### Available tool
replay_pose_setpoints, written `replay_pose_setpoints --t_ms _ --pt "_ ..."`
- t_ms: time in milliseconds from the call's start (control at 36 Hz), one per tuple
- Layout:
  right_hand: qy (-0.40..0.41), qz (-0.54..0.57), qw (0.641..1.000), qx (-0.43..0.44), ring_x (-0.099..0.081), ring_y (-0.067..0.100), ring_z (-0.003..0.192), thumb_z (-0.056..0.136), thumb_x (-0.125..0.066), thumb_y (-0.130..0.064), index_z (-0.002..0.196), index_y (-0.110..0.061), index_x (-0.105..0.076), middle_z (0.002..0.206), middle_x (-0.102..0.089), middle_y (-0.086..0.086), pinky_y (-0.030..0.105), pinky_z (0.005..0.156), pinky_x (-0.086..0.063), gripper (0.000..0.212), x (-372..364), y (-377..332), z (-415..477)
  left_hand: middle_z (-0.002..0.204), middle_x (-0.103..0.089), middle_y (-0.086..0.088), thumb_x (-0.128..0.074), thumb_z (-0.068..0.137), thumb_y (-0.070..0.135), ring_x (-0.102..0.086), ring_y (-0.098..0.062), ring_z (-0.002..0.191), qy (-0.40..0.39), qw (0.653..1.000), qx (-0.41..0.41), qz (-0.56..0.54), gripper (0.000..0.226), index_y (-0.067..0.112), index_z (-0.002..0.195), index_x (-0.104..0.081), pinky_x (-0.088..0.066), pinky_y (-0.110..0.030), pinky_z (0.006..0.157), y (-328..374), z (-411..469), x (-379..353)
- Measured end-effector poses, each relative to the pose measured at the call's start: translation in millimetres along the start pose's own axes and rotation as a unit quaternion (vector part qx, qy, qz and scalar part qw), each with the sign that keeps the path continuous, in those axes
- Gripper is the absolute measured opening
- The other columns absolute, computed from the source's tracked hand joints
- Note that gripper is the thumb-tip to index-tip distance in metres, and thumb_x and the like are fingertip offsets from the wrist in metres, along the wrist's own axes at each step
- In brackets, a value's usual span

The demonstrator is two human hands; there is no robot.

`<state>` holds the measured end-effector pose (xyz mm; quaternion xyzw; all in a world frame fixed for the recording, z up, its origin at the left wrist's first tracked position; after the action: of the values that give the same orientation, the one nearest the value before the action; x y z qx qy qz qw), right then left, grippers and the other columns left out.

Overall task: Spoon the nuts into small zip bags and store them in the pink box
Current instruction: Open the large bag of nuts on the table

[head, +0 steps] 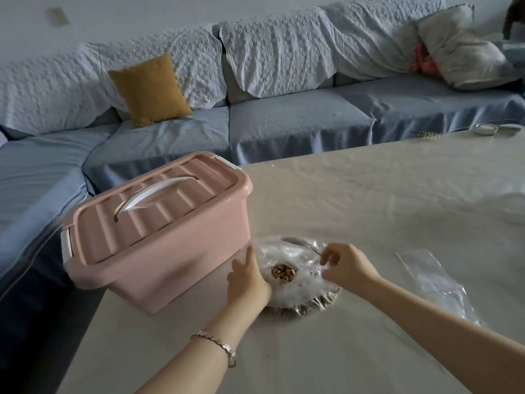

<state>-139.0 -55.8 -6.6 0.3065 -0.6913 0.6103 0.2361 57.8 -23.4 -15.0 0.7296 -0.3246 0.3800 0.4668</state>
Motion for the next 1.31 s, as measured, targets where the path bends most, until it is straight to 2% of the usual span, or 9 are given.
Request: replay_pose_setpoints --t_ms 194,361,500,583,722,861,1028,1139,1306 --pt "-0.068 0.112 0.990 0.050 -0.042 0.012 0.058 0.069 -0.064 0.002 0.053 -0.024 -0.053 0.060 -0.049 -0.006 0.015 0.050 -0.032 0.032 -16.7 -32.7 5.2 0.112 -0.054 0.005 -0.050 0.083 -0.003 -0.047 -0.008 0.101 0.001 0.982 -0.139 -0.128 0.038 0.014 0.116 -0.061 -0.029 -0.007 0.077 29.7 -6.2 6.9" --pt "-0.149 0.107 0.982 0.036 -0.063 0.004 0.076 0.077 -0.062 -0.002 0.071 -0.029 -0.069 0.069 -0.069 -0.015 0.029 0.089 -0.049 0.028 -38.8 -27.8 11.6 0.089 -0.068 -0.005 -0.041 0.080 -0.006 -0.061 -0.019 0.086 0.002 0.985 -0.087 -0.151 0.035 0.011 0.079 -0.071 -0.040 -0.019 0.068 24.3 -2.6 9.2" --pt "-0.145 0.054 0.988 0.010 -0.063 0.012 0.091 0.085 -0.060 -0.014 0.120 -0.022 -0.059 0.101 -0.071 -0.006 0.012 0.074 -0.045 0.036 -41.6 -14.3 13.2 0.116 -0.050 -0.016 -0.048 0.088 0.015 -0.056 -0.032 0.099 -0.001 0.997 -0.077 -0.017 0.022 0.001 0.078 -0.061 -0.040 -0.029 0.082 26.1 -0.7 3.1" --pt "-0.130 -0.018 0.991 0.011 -0.060 0.012 0.105 0.087 -0.061 -0.029 0.134 -0.023 -0.046 0.116 -0.066 -0.007 0.021 0.086 -0.046 0.049 -40.3 -10.1 13.4 0.122 -0.040 -0.008 -0.046 0.090 0.014 -0.057 -0.031 0.102 0.002 0.994 -0.075 0.077 0.021 0.008 0.105 -0.061 -0.043 -0.033 0.084 23.5 -2.0 0.7" --pt "-0.068 -0.045 0.997 -0.004 -0.059 0.012 0.075 0.075 -0.067 -0.053 0.094 -0.028 -0.051 0.086 -0.063 -0.013 0.027 0.067 -0.045 0.036 -33.2 -11.2 11.3 0.122 -0.038 -0.007 -0.042 0.087 0.001 -0.058 -0.030 0.101 0.004 0.995 -0.045 0.085 0.034 0.014 0.117 -0.051 -0.044 -0.033 0.079 13.9 -5.9 -0.2" --pt "-0.086 -0.068 0.993 0.044 -0.045 0.015 0.064 0.070 -0.050 -0.003 0.061 -0.030 -0.042 0.063 -0.049 -0.010 0.026 0.057 -0.035 0.029 -35.6 -17.9 8.6 0.126 -0.028 -0.006 -0.043 0.082 -0.002 -0.058 -0.026 0.097 -0.010 0.997 -0.049 0.056 0.070 0.030 0.142 -0.025 -0.047 -0.032 0.083 1.6 -2.4 8.0" --pt "-0.143 -0.088 0.984 0.064 -0.037 0.006 0.046 0.082 -0.046 -0.012 0.089 -0.044 -0.067 0.044 -0.048 -0.018 0.019 0.048 -0.029 0.039 -37.0 -15.4 -3.8 0.140 -0.021 -0.009 -0.041 0.079 -0.008 -0.052 -0.026 0.102 -0.080 0.996 -0.042 -0.007 0.079 0.031 0.143 -0.017 -0.042 -0.017 0.052 3.2 -0.2 16.3" --pt "-0.097 -0.127 0.986 0.047 -0.063 0.013 0.091 0.088 -0.050 -0.053 0.129 -0.047 -0.045 0.099 -0.068 -0.012 0.022 0.064 -0.039 0.042 -28.5 -14.5 -2.1 0.140 -0.022 -0.009 -0.041 0.076 -0.009 -0.050 -0.018 0.079 -0.086 0.993 -0.079 -0.004 0.082 0.033 0.142 -0.017 -0.037 -0.020 0.047 14.0 -2.3 19.3" --pt "-0.006 -0.146 0.988 -0.038 -0.060 0.018 0.107 0.076 -0.060 -0.062 0.131 -0.041 -0.044 0.112 -0.065 -0.007 0.024 0.070 -0.038 0.060 2.3 0.3 6.1 0.121 -0.024 -0.003 -0.049 0.080 -0.001 -0.049 -0.023 0.085 -0.108 0.984 -0.121 0.069 0.079 0.031 0.143 -0.014 -0.044 -0.027 0.067 9.6 -11.0 8.0"
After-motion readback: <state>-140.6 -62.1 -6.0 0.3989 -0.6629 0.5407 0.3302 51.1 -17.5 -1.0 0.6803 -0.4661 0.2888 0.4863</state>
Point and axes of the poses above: each hand's wrist, its own z-axis towards the middle knuckle, its own x-axis out of the back of the hand, y = z × x, the point moved 7 cm from there along z, towards the middle knuckle
